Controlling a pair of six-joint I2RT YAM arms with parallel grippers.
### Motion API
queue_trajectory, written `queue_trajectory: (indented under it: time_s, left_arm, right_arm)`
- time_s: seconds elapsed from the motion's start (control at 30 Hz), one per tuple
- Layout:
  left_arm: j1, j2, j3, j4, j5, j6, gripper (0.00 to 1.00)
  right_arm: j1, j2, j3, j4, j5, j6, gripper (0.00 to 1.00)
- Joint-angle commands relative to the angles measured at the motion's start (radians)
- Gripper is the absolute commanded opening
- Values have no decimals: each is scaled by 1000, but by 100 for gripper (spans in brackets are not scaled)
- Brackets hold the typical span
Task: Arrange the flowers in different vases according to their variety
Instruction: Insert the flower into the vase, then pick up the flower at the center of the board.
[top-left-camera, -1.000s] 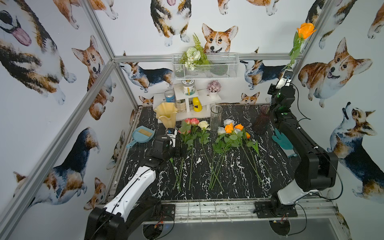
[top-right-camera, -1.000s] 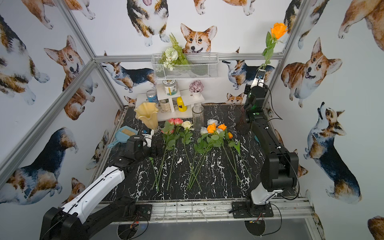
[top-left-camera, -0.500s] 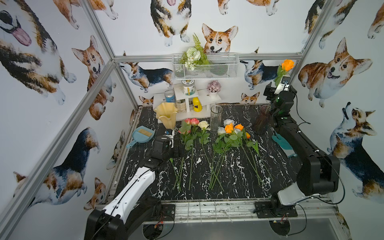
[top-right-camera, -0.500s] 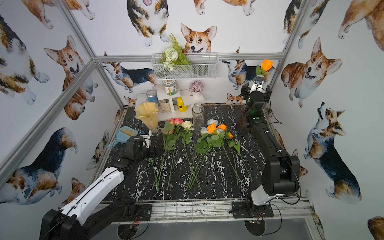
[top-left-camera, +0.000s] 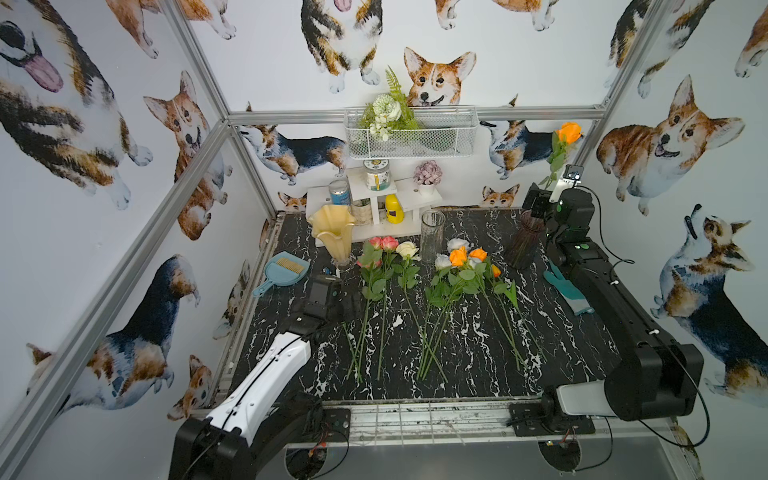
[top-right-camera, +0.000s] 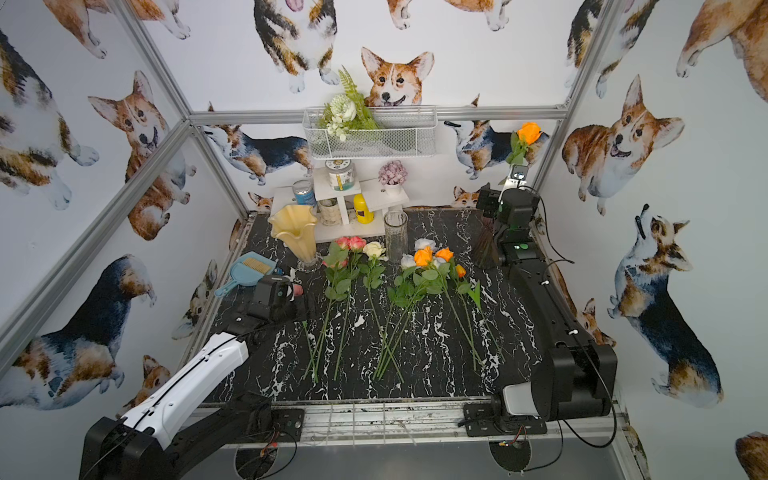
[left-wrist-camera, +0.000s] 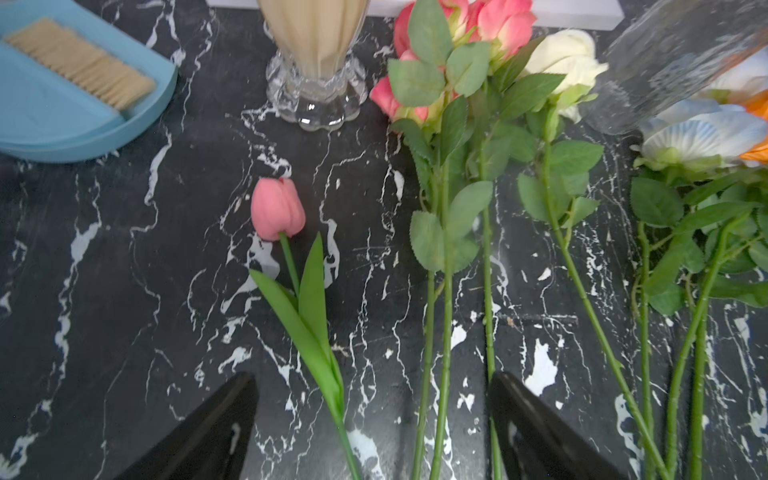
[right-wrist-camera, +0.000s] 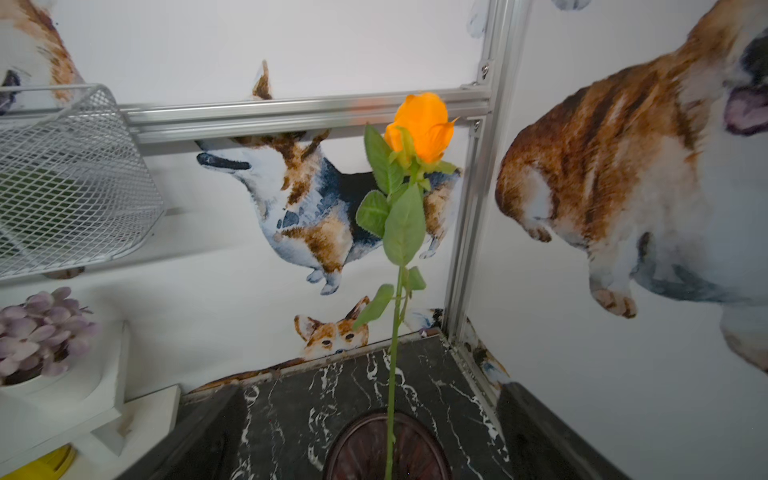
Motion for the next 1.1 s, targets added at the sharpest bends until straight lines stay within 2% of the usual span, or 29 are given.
queue_trajectory:
  time_s: [0.0, 0.17, 0.33, 0.6, 0.73, 1.07]
  left_arm:
    - [1, 4, -23, -52, 31, -110, 87]
    - [-1, 5, -82, -61, 98, -206, 78]
    - [-20, 12, -96, -89, 77, -260, 72]
    - [-20, 143, -100, -55, 59, -280, 60]
    - [-20, 180, -111, -20, 63, -294, 55]
    - [-20, 230, -111, 28, 79, -314, 25]
  right_arm:
    - [16, -31, -10, -139, -68, 64, 100]
    - [20, -72, -14, -294, -170, 117, 100]
    - [21, -117, -54, -397, -260, 153, 100]
    - [25, -217, -197, -449, -451, 247, 100]
    - [38, -280, -240, -472, -459, 252, 100]
    - [38, -301, -258, -505, -444, 231, 100]
